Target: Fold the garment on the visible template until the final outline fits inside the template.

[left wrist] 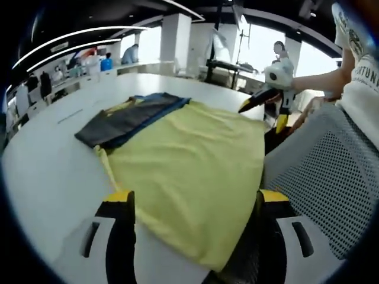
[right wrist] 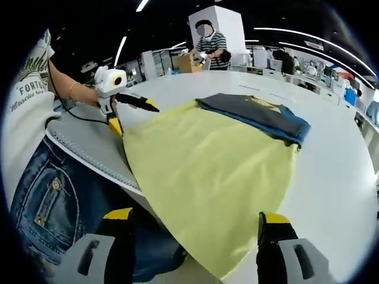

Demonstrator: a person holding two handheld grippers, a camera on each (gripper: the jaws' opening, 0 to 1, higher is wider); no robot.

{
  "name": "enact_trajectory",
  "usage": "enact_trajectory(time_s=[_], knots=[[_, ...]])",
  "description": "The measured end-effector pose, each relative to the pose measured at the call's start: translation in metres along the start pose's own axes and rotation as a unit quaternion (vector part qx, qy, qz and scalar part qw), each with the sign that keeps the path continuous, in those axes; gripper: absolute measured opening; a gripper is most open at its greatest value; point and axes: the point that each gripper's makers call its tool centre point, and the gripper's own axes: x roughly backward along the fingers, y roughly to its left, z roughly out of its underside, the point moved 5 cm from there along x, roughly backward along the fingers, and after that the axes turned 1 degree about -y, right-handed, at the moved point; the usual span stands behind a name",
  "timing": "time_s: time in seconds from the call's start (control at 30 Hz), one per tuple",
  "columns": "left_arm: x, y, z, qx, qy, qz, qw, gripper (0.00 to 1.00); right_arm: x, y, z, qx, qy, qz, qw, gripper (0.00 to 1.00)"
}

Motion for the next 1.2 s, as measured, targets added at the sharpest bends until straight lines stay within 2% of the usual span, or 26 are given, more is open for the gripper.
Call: enact_trajectory(time_s=[0.1, 0.2, 0.4, 0.57, 0.7, 0.87, 0.93, 1.2], knots=[[0.003, -0.002, 0.006, 0.005, 0.008, 0.006, 0.9999, 0.7, 0.001, 0.0, 0.002, 0.006, 0.007, 0.002, 1.0, 0.76], [0.006, -0.003, 0.012, -0.006, 0.014, 0.003, 0.9999, 0.66, 0.002, -0.001, 0.003, 0.007, 0.011, 0.005, 0.9999, 0.74], [0.011, -0.01, 0.022, -0.017, 0.038, 0.016, 0.999, 0.56, 0.004, -0.007, 0.006, 0.011, 0.02, 0.014, 0.9996, 0.65], [0.011, -0.017, 0.026, -0.025, 0.05, 0.034, 0.9978, 0.44, 0.005, -0.008, 0.012, 0.028, 0.045, 0.012, 0.9985, 0.6], [0.009, -0.016, 0.031, -0.05, 0.069, 0.033, 0.9958, 0.48, 0.005, -0.01, 0.016, 0.046, 0.061, 0.016, 0.9969, 0.53], [0.009, -0.011, 0.031, -0.061, 0.069, 0.024, 0.9955, 0.41, 0.006, -0.013, 0.02, 0.075, 0.076, 0.019, 0.9941, 0.5], [0.009, -0.01, 0.032, -0.072, 0.071, 0.02, 0.9947, 0.39, 0.006, -0.016, 0.021, 0.073, 0.076, 0.024, 0.9942, 0.46], [0.008, -0.011, 0.033, -0.119, 0.086, 0.017, 0.989, 0.38, 0.006, -0.018, 0.022, 0.108, 0.087, 0.025, 0.99, 0.42]])
